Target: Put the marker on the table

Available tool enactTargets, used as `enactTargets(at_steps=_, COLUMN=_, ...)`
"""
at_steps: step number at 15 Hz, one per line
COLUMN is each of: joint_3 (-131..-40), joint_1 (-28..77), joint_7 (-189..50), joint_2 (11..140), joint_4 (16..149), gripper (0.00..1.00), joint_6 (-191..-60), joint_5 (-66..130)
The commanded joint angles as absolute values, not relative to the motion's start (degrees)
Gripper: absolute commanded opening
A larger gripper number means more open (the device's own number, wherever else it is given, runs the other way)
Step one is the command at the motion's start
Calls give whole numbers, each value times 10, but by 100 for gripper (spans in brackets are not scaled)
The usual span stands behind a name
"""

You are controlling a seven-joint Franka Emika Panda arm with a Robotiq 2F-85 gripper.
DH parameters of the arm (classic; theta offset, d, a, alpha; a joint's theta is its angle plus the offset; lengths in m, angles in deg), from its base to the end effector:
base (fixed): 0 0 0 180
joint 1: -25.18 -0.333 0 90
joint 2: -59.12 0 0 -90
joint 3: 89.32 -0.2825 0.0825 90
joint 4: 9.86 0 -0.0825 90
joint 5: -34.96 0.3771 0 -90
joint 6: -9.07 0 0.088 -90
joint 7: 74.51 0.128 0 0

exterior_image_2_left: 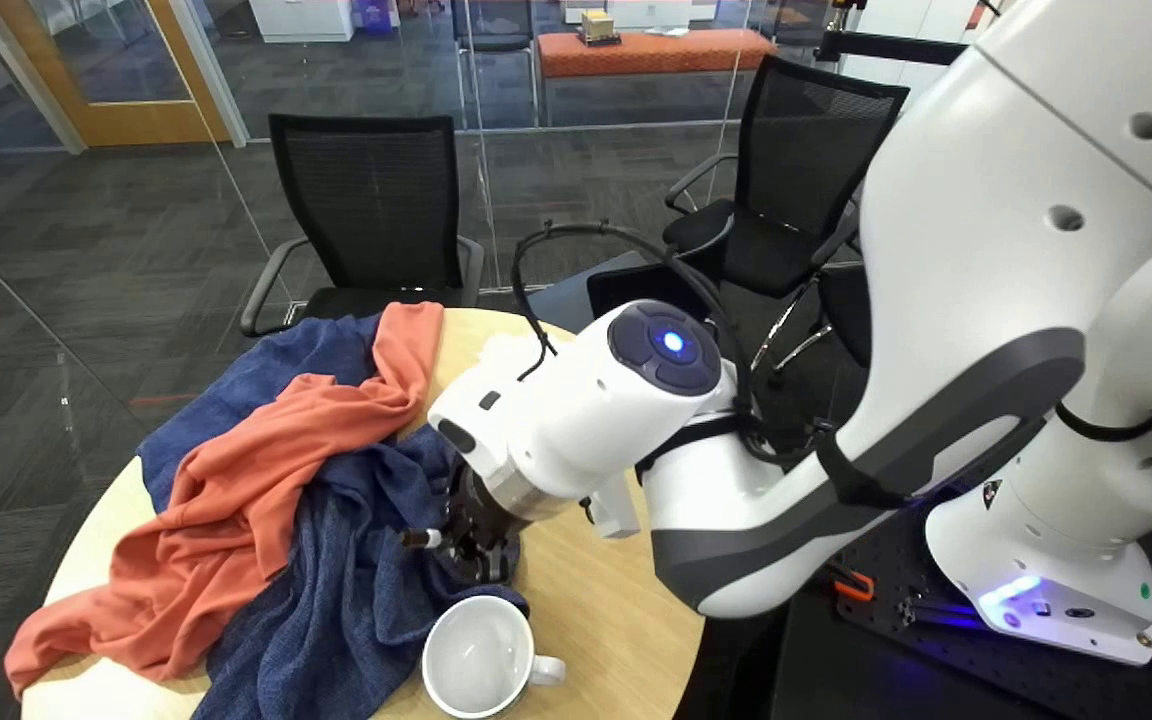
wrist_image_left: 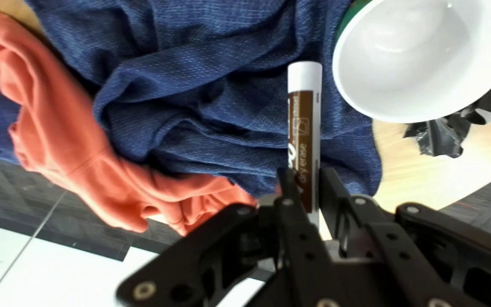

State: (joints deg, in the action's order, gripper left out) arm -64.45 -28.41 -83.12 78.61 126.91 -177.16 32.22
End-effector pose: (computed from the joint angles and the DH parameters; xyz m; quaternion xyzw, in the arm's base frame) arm 0.4769 0.2606 0.2093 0.8911 0.3573 0.2789 0.0202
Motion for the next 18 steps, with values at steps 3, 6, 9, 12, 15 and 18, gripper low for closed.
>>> enactTargets(at_steps=3, joint_3=-423, joint_1=-454, joint_7=-812, joint_2=794, joint_4=1294, gripper=5, joint_6=-1746, joint_5=338)
enactTargets(at_steps=6, joint_3=-371, joint_1=-496, joint_7=-806, joint_2=813, joint_4=1303, gripper=5, joint_6=-1715, joint_5=348)
enactTargets(at_steps=9, joint_3=-366, joint_1=-509, joint_7=-797, joint_2=825, joint_4=1309, gripper=5, joint_6=-1677, joint_5=353)
enactTargets(at_steps=12, joint_3=-379, joint_1=-504, joint_7=-788, joint_2=836, joint_4=1309, gripper=5, joint_6=-1640, joint_5=353)
enactTargets(at_steps=15, joint_3=-415, joint_1=-464, joint_7=-742, joint_2=828, joint_4=1307, gripper=5, joint_6=-1605, joint_5=302)
enactTargets(at_steps=18, joint_3=-482, joint_1=-397, joint_7=-719, joint_2=809, joint_4=1307, gripper=5, joint_6=-1561, joint_5=292)
